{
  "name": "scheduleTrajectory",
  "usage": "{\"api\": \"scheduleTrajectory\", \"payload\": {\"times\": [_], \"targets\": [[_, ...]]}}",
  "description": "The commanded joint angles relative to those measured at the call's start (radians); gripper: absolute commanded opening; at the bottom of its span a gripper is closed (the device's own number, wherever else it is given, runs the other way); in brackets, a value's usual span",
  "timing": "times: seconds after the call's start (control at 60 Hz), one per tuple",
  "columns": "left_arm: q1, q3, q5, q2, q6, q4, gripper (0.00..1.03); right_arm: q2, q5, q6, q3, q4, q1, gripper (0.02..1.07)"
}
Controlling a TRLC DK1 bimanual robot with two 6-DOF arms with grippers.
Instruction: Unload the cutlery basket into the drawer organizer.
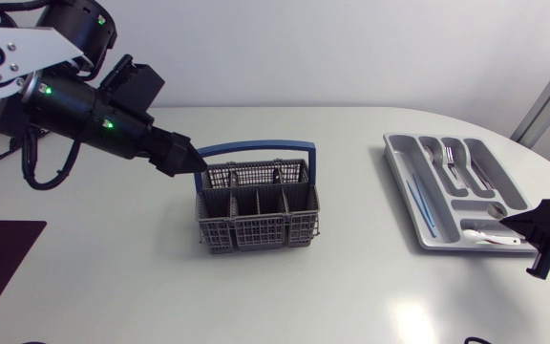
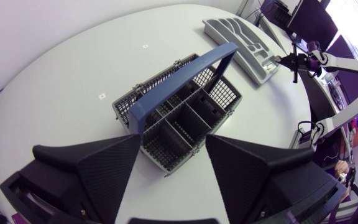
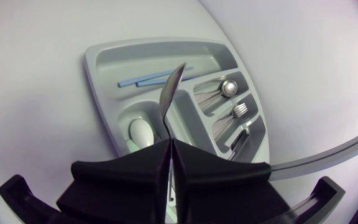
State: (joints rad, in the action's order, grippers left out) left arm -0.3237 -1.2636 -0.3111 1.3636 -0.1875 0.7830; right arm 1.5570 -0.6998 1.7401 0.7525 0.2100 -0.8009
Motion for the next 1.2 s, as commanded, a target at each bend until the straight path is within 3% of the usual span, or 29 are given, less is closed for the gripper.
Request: {"api": "scheduleTrajectory", "payload": {"times": [0.0,0.367,0.467,0.583,0.8,0.867,1.0,1.183], "targets": [[-0.008,0.026,0.007,-0.015,-0.007,-0.004,0.74,0.055,0.017,0.036,0.028,-0.054,-0.011,0.09],[-0.005,0.046,0.029,-0.040,-0.004,-0.004,0.74,0.242,0.155,0.050,-0.007,-0.377,-0.001,0.09],[-0.003,0.059,0.029,-0.049,-0.003,-0.004,0.74,0.255,0.172,0.055,-0.024,-0.402,0.003,0.10],[0.000,0.070,0.029,-0.060,-0.003,-0.004,0.75,0.255,0.178,0.061,-0.039,-0.403,0.005,0.18],[0.028,0.105,0.030,-0.083,-0.010,-0.007,0.75,0.213,0.177,0.058,-0.067,-0.403,-0.003,0.55],[0.038,0.112,0.030,-0.084,-0.013,-0.008,0.75,0.190,0.175,0.038,-0.068,-0.403,-0.003,0.61],[0.066,0.135,0.041,-0.093,-0.027,-0.019,0.75,0.107,0.175,-0.008,-0.076,-0.379,-0.003,0.66],[0.092,0.179,0.069,-0.093,-0.049,-0.048,0.75,-0.117,0.151,-0.125,-0.096,-0.149,0.062,0.71]]}}
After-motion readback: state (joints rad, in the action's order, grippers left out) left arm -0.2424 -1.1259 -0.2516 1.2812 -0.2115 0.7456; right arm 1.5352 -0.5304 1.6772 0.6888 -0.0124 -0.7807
